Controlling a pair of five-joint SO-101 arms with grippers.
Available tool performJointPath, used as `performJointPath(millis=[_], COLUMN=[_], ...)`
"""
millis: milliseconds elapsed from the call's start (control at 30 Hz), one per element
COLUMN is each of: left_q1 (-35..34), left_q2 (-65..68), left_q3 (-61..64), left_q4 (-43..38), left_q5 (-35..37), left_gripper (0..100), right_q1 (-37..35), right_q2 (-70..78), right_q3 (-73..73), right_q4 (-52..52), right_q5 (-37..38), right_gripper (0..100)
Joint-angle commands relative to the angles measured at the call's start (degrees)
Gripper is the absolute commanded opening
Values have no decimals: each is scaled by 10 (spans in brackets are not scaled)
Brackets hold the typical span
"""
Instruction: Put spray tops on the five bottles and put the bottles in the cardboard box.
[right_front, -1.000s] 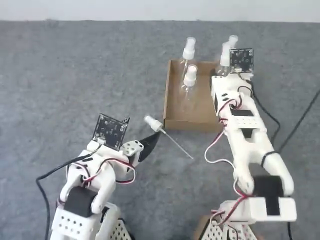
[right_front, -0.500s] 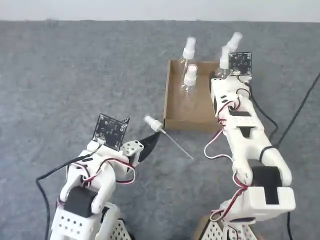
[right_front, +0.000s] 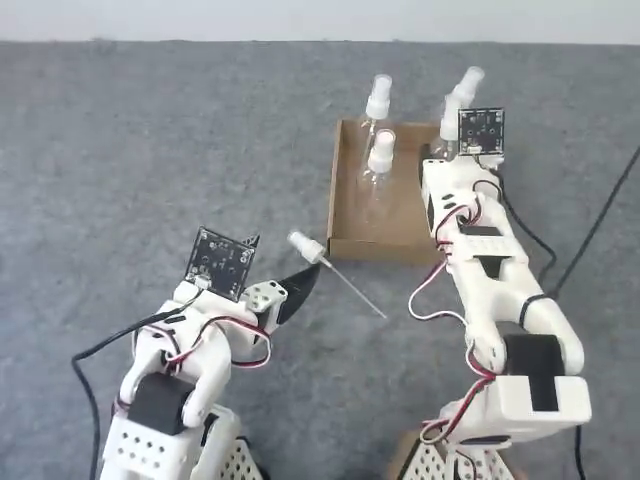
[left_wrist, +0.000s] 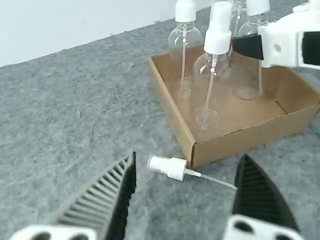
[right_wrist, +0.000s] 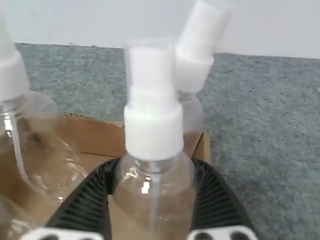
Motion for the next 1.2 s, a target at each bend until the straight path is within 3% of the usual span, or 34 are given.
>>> performJointPath(millis=[0, 667, 933, 1167], left_q1=[-3, -4, -4, -4], left_q2=[-8, -8, -8, -8], left_q3=[-4, -4, -4, -4], left_q4=[-18, -18, -18, -18], left_q5=[-4, -4, -4, -4], left_gripper=[294, 294, 294, 294], right_q1=[0, -7, -7, -7], right_q2=[-11, -25, -25, -30], right_q3=[1, 1, 2, 2], right_q4=[1, 38, 38, 38], right_q5=[1, 1, 1, 1], right_gripper=[7, 8, 143, 155])
